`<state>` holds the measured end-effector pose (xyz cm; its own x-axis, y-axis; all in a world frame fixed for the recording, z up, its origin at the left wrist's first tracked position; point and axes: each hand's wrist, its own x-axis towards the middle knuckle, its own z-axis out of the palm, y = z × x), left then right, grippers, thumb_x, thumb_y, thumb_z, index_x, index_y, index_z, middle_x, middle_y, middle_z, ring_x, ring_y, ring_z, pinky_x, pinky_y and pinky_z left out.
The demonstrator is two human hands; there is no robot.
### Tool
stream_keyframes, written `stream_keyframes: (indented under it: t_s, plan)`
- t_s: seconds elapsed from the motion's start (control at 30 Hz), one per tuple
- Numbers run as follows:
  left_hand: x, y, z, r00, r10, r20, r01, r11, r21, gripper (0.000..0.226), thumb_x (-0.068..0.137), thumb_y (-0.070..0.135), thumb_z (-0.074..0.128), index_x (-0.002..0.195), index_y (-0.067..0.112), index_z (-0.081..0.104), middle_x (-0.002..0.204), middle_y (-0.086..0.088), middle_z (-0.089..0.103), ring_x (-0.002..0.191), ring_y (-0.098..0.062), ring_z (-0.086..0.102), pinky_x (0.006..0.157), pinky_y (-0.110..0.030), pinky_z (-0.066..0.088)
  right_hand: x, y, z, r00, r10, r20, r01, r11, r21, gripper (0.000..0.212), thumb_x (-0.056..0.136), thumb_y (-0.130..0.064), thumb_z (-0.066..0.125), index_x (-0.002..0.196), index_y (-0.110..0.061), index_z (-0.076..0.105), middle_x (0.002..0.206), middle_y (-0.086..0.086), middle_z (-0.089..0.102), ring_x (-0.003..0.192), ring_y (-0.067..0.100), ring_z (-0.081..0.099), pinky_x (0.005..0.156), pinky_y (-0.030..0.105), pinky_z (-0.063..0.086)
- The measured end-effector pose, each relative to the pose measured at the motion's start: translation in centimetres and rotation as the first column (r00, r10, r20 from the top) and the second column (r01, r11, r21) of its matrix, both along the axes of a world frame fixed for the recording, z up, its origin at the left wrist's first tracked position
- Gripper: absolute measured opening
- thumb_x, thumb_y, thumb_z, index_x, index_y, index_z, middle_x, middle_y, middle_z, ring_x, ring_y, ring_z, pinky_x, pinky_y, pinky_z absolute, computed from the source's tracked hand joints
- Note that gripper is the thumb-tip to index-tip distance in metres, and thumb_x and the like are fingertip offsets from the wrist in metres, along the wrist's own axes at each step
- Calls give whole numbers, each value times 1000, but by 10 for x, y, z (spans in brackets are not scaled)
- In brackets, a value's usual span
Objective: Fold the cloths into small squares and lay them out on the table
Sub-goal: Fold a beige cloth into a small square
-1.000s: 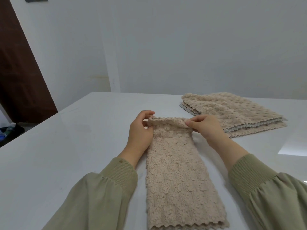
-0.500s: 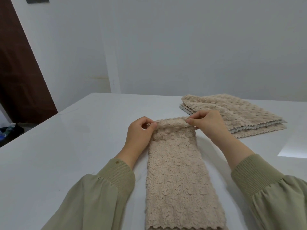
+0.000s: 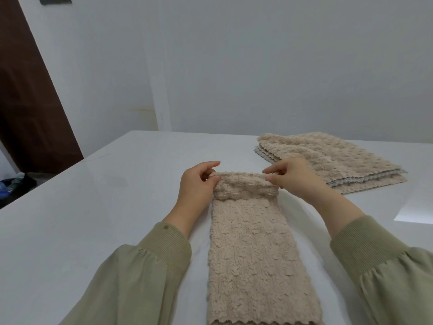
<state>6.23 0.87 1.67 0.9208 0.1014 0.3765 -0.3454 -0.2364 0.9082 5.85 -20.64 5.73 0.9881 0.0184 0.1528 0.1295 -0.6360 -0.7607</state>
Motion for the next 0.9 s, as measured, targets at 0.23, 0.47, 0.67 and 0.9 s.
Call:
stream_keyframes:
  t_s: [0.23, 0.47, 0.67, 0.9]
  plan:
    - [1, -2, -2, 989, -44, -139, 63, 989, 134, 17, 92, 16, 58, 76, 19, 66, 75, 9, 60, 67, 0, 53, 64, -11, 40, -2, 14, 2, 984, 6, 178, 10, 996, -86, 10, 92, -11, 56, 85, -14, 62, 69, -5, 57, 61, 8, 49, 53, 19, 34]
    - [-4, -11, 15, 998, 27, -60, -35, 990, -134, 24, 94, 16, 55, 70, 11, 57, 58, 5, 50, 58, -12, 46, 60, -27, 40, -6, 34, 3, 921, -198, 336, 148, 975, 168, 10, 91, -7, 56, 88, -14, 63, 74, -3, 58, 62, 8, 48, 61, 23, 37]
    - [-16, 2, 80, 998, 51, -44, -61, 960, -273, 29, 95, 25, 53, 77, 5, 61, 71, -4, 57, 68, -16, 52, 65, -30, 43, -16, 52, 60, 908, -150, 392, 57, 969, 239, 22, 95, -13, 52, 75, -18, 58, 61, -6, 50, 54, 5, 44, 48, 9, 32]
    - [-47, 27, 166, 989, -32, 144, 37, 999, -36, 26, 95, 19, 54, 73, 6, 58, 62, 2, 47, 55, -8, 42, 58, -24, 36, -45, 46, 137, 859, -128, 495, 5, 970, 242, 15, 92, -9, 55, 79, -13, 62, 56, -5, 48, 42, -3, 43, 42, 8, 31]
